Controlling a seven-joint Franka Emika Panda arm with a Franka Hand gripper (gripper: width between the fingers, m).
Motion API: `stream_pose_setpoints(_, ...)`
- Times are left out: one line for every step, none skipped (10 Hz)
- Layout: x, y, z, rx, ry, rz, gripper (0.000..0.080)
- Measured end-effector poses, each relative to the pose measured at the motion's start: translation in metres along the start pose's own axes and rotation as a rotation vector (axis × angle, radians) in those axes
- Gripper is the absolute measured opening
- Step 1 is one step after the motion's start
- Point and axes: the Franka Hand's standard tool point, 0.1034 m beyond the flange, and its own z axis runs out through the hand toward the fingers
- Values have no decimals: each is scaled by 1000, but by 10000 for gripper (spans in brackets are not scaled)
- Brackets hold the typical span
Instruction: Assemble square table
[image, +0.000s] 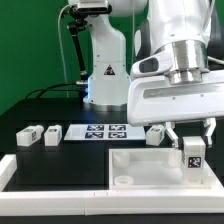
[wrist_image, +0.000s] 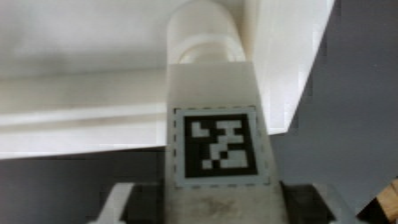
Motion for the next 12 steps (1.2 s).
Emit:
stream_pose_setpoints(-2, 0, -1, -10, 19, 6, 292)
stream_pose_setpoints(-1, 1, -1, -12, 17, -7, 300)
stream_pose_setpoints(-1, 1, -1, -12, 17, -8, 300)
stream_pose_setpoints(-2, 1, -1, -12, 17, -10, 471)
stream_pose_setpoints(-2, 1, -1, -12, 17, -13, 612)
stream_pose_setpoints(-2, 1, -1, -12, 17, -15, 612)
stream_pose_setpoints(-2, 1, -1, -12, 17, -18, 638)
stream_pose_setpoints(-2, 1, -1, -12, 17, -20, 646)
stream_pose_setpoints(-2, 1, -1, -12, 17, -22, 646)
stream_pose_setpoints(-2, 1, -1, -12, 17, -23, 649)
stream_pose_setpoints(-2, 1, -1, -12, 17, -25, 649)
stream_pose_setpoints(-2, 3, 0, -16, -13, -30, 649)
